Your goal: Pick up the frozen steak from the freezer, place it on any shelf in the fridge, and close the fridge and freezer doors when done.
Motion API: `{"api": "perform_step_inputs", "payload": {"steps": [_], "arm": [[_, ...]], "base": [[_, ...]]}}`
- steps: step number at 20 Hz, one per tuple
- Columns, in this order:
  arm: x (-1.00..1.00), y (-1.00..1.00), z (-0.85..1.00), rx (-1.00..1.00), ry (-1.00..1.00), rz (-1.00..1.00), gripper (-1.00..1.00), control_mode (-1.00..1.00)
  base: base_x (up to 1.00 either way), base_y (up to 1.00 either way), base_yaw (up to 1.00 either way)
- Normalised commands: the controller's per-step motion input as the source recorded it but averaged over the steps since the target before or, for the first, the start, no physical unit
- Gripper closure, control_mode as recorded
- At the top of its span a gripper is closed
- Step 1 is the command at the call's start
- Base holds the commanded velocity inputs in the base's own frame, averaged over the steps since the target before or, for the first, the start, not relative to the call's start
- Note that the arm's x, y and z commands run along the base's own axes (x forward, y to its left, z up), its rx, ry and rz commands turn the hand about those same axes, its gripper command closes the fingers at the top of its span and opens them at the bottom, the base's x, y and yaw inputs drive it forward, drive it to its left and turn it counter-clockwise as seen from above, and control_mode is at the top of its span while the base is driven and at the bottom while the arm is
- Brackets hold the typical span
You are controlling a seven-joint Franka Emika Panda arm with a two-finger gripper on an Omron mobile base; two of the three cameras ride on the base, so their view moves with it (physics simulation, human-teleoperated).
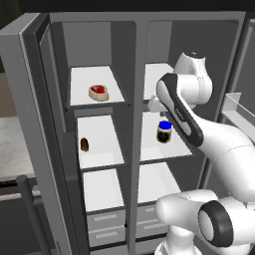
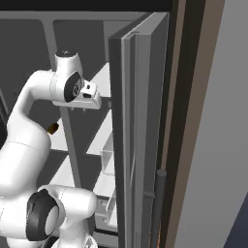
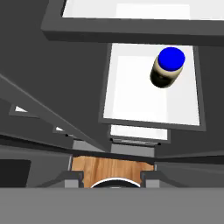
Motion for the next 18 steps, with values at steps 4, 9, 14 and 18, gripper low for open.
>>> {"api": "perform_step_inputs", "payload": {"steps": [4,9,14,18], "arm": [[-0.28,0.03,-0.01,0.00,-0.01,0.00,-1.00,-1.00],[-0.48,0.62,-0.16,-0.01,0.00,0.00,-1.00,-1.00],[-0.18,1.00,-0.29,0.00,0.00,-0.01,-1.00,-1.00],[-0.01,0.76,-0.19,0.00,-0.03,-0.02,-1.00,-1.00]], "base": [[0.00,0.00,0.00],[0.00,0.00,0.00],[0.00,0.00,0.00],[0.00,0.00,0.00]]}}
